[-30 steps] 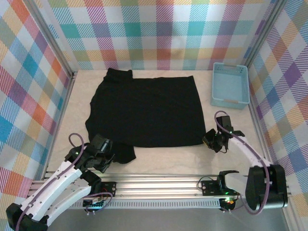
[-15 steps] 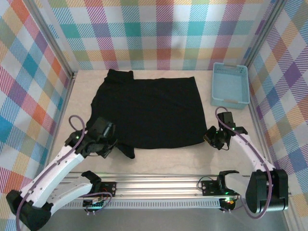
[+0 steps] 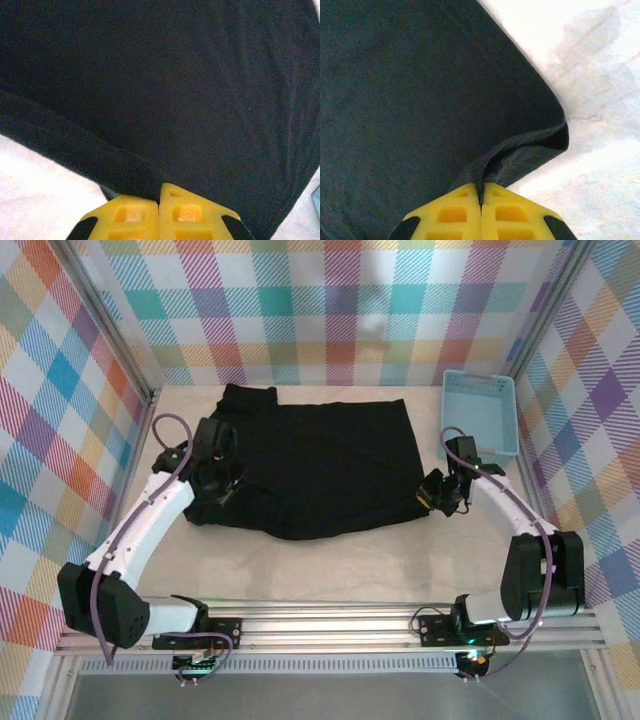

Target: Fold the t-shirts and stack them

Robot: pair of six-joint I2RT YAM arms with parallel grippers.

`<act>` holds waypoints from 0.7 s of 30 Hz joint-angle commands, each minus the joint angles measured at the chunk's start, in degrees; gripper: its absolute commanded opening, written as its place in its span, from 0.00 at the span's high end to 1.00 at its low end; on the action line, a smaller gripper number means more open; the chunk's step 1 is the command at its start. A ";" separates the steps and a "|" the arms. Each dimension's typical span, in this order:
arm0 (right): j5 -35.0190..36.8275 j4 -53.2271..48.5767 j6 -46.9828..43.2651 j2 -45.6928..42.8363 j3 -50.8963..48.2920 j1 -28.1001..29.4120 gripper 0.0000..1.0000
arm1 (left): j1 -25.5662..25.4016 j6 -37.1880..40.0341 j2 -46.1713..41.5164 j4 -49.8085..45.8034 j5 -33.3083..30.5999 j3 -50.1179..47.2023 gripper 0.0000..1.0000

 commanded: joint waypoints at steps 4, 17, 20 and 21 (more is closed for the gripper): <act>0.97 -0.08 1.43 6.67 6.88 -0.85 1.00 | 4.09 7.81 5.70 2.22 3.45 7.15 1.00; 1.83 -1.98 0.80 16.82 17.25 -1.81 1.00 | 10.18 14.04 13.18 5.68 6.98 13.07 1.00; 1.90 -2.01 0.65 18.01 17.97 -1.97 1.00 | 11.19 14.97 15.02 5.59 7.77 14.50 1.00; 1.82 -1.92 0.64 18.47 18.08 -1.90 1.00 | 11.43 15.24 15.63 5.59 8.04 14.89 1.00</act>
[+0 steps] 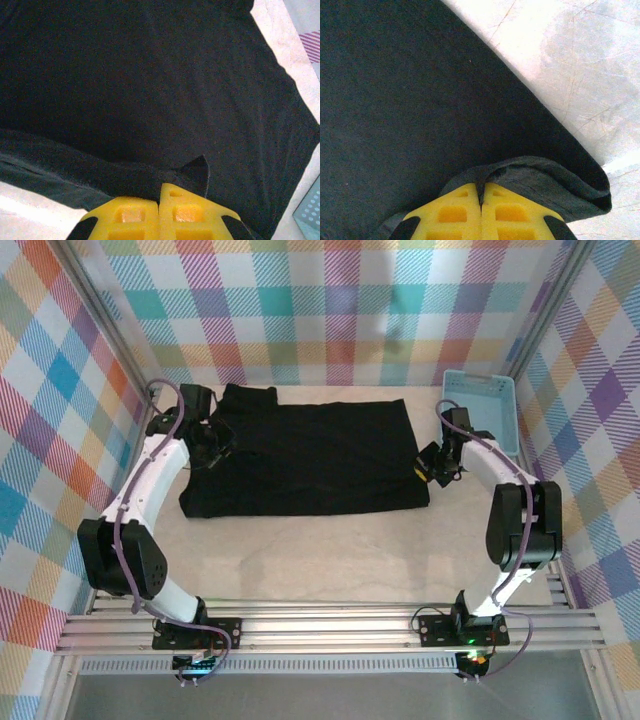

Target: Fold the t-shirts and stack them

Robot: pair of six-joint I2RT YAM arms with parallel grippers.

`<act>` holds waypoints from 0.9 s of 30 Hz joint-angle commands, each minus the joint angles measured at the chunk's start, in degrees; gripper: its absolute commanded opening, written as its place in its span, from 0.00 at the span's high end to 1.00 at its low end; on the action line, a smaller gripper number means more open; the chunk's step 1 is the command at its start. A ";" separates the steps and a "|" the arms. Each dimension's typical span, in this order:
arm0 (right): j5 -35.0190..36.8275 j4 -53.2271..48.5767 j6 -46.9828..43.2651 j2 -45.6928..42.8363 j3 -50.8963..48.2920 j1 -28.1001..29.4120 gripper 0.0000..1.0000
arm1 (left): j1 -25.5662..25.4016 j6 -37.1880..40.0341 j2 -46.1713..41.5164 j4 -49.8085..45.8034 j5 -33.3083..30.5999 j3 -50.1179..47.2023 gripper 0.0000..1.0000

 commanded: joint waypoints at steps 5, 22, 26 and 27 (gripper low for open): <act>1.39 -1.23 -0.32 2.44 2.46 -0.50 1.00 | 1.78 3.99 4.02 1.36 2.32 3.86 1.00; 2.10 -2.30 -1.81 7.22 7.69 -0.67 1.00 | 3.61 5.33 10.36 2.47 2.37 7.56 1.00; 2.45 -2.96 -1.99 8.15 9.08 -0.67 1.00 | 4.00 5.51 11.99 2.60 2.28 8.73 1.00; 2.62 -3.06 -1.99 8.42 9.39 -0.67 1.00 | 4.11 5.65 12.53 2.69 2.26 9.10 1.00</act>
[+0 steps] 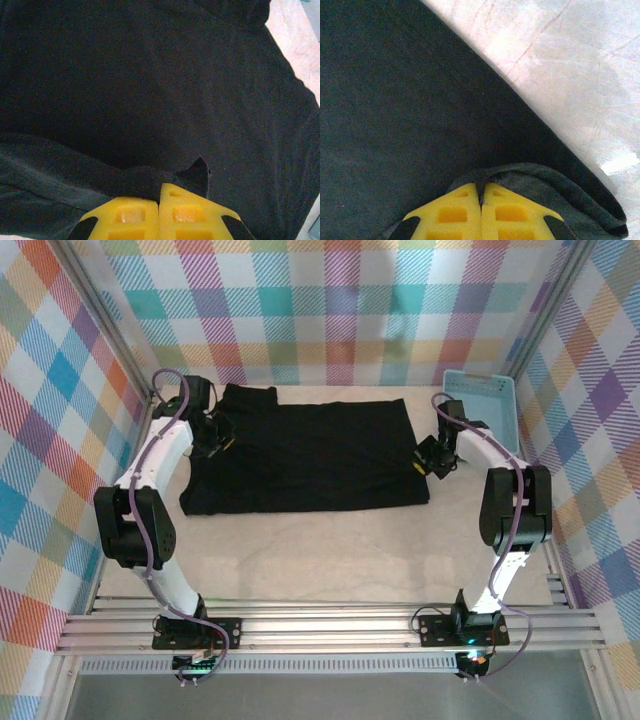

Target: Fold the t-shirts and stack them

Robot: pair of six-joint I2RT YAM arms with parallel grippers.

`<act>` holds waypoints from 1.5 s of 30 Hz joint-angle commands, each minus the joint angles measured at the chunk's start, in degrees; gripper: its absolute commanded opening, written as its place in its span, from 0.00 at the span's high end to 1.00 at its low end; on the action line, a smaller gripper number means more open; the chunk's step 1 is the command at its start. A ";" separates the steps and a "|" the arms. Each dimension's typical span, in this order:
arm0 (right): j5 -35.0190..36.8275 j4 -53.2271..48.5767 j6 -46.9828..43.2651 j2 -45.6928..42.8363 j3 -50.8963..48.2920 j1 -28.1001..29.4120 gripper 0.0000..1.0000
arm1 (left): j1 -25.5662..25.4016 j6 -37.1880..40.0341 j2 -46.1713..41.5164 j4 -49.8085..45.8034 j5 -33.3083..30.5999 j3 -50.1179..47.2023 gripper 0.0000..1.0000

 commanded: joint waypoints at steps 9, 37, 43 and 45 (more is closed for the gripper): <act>0.71 -0.20 -2.05 4.60 4.89 -0.81 0.92 | 1.82 3.02 10.64 -0.95 0.11 10.84 1.00; -3.15 6.97 -8.81 -5.20 -15.71 1.92 0.79 | 12.15 -9.92 -1.62 2.98 -4.88 -26.58 0.53; 0.81 2.20 -9.62 -0.14 -12.92 0.78 0.80 | 18.80 -10.64 -1.03 4.51 -4.18 -31.45 0.54; 0.96 1.83 -9.85 -0.46 -13.40 0.87 0.80 | 18.94 -9.95 -1.04 4.12 -3.81 -31.51 0.54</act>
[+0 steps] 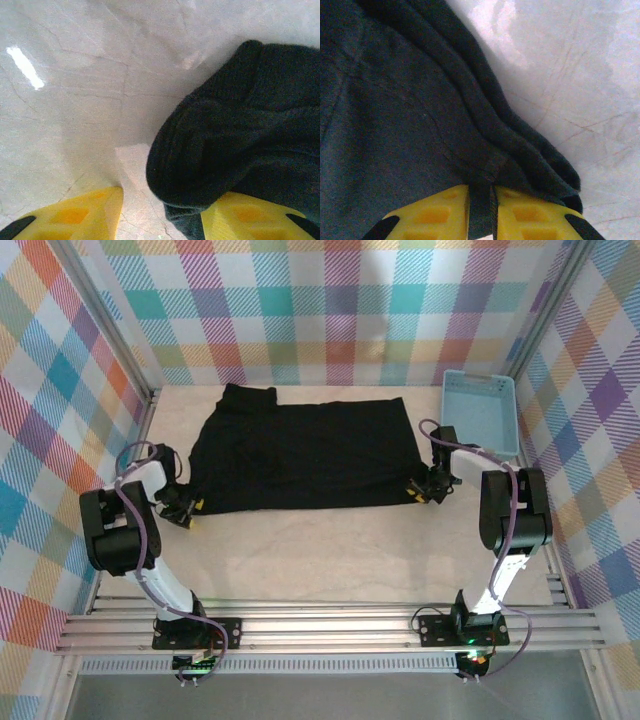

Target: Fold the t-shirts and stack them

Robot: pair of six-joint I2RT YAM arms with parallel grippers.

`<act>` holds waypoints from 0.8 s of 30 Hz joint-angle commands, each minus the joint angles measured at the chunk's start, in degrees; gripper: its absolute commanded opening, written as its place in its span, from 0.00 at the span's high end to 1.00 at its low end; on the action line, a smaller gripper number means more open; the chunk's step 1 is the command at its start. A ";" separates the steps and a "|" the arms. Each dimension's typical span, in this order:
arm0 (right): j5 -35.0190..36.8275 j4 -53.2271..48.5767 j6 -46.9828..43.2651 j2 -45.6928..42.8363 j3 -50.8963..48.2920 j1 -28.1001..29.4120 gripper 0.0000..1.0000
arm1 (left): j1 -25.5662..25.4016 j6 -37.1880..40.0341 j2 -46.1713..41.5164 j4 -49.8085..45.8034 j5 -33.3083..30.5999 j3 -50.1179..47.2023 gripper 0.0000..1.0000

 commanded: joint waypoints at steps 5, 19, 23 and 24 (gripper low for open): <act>2.49 -3.96 -1.05 -2.22 -2.18 0.24 0.80 | 0.95 -0.07 -1.79 -0.46 -1.46 -3.24 0.54; 5.58 -3.67 -1.29 -13.52 -3.45 6.12 0.76 | -6.17 -4.05 -18.62 -3.14 1.43 -2.71 0.52; 3.96 -2.57 -2.76 -5.39 1.43 6.12 0.79 | -8.22 -3.60 -8.72 1.04 5.35 0.58 0.54; 4.01 -2.96 -3.17 -3.56 3.06 6.12 0.79 | -8.57 -3.27 -6.35 2.20 6.06 1.69 0.54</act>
